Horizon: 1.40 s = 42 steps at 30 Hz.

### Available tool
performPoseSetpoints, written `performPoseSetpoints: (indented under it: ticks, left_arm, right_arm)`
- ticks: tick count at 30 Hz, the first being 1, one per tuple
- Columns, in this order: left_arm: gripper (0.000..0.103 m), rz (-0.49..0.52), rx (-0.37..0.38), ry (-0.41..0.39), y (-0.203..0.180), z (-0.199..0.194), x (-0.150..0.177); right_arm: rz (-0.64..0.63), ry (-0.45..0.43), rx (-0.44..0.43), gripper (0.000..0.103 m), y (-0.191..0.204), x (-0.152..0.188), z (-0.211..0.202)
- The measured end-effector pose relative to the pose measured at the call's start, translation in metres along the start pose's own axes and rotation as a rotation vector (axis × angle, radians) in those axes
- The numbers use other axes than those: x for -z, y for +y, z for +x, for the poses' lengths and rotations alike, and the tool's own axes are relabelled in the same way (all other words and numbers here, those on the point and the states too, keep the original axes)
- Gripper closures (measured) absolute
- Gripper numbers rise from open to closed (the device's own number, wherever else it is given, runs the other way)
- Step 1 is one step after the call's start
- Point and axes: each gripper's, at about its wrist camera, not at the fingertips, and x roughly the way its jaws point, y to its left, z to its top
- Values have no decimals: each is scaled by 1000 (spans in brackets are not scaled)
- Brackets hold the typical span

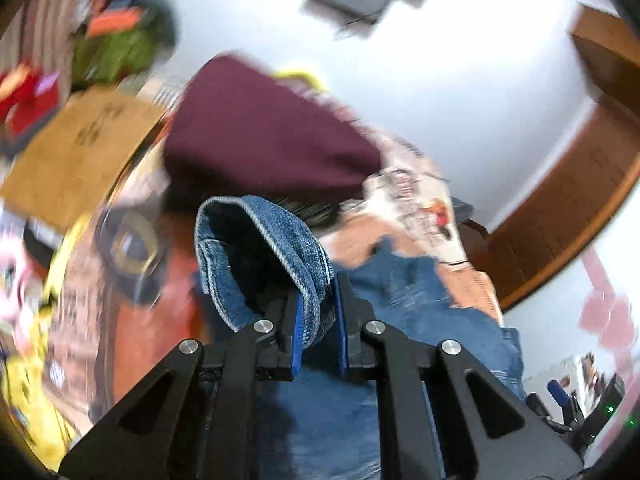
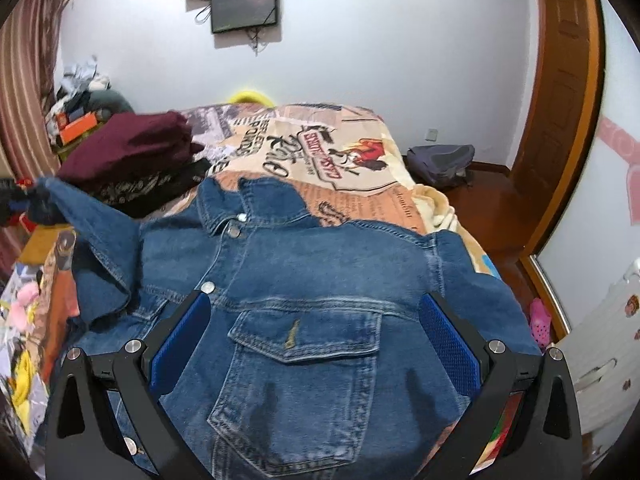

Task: Fold large clothes
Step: 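Fold the held sleeve across the jacket front with the left gripper, release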

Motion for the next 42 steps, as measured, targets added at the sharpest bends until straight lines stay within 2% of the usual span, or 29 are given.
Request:
performPoseSetpoints:
  ticks: [1, 5, 11, 15, 20, 22, 24, 25, 26, 27, 28, 29, 33, 36, 40, 42]
  left_arm:
    - [103, 37, 15, -11, -19, -1, -6]
    - [102, 159, 129, 19, -94, 8, -17]
    - [102, 339, 218, 96, -188, 37, 1]
    - [102, 423, 277, 185, -232, 61, 24]
    - [102, 577, 279, 264, -272, 82, 63]
    - [101, 582, 292, 299, -277, 85, 72]
    - [97, 581, 302, 317, -279, 86, 76]
    - [90, 582, 296, 314, -277, 84, 76]
    - [77, 586, 280, 305, -274, 81, 75]
    - [69, 588, 264, 292, -270, 78, 73]
    - [53, 588, 250, 272, -265, 75, 71]
    - [43, 588, 230, 251, -260, 73, 69]
    - [40, 626, 94, 191, -226, 62, 51]
    - [33, 627, -8, 162, -188, 54, 37]
    - [29, 591, -116, 166, -123, 46, 23]
    - [26, 576, -167, 189, -88, 45, 24]
  right_arm:
    - [5, -4, 2, 0, -3, -1, -1]
    - [23, -20, 20, 0, -16, -4, -4]
    - [40, -16, 51, 0, -34, 0, -6]
    - [41, 0, 79, 0, -47, 6, -7]
    - [44, 27, 72, 0, -60, 13, -7]
    - [51, 44, 58, 0, -63, 16, -5]
    - [55, 63, 45, 0, -65, 18, -1]
    - [55, 68, 41, 0, -65, 19, -1]
    - [53, 74, 36, 0, -64, 19, 1]
    - [50, 78, 29, 0, -63, 20, 2]
    - [45, 82, 11, 0, -61, 20, 4]
    - [37, 84, -5, 0, -59, 19, 5]
    - [9, 83, -55, 0, -46, 16, 11]
    - [19, 99, -98, 0, -40, 14, 20]
    - [69, 124, -145, 1, -37, 8, 39]
    - [94, 141, -159, 7, -36, 6, 48]
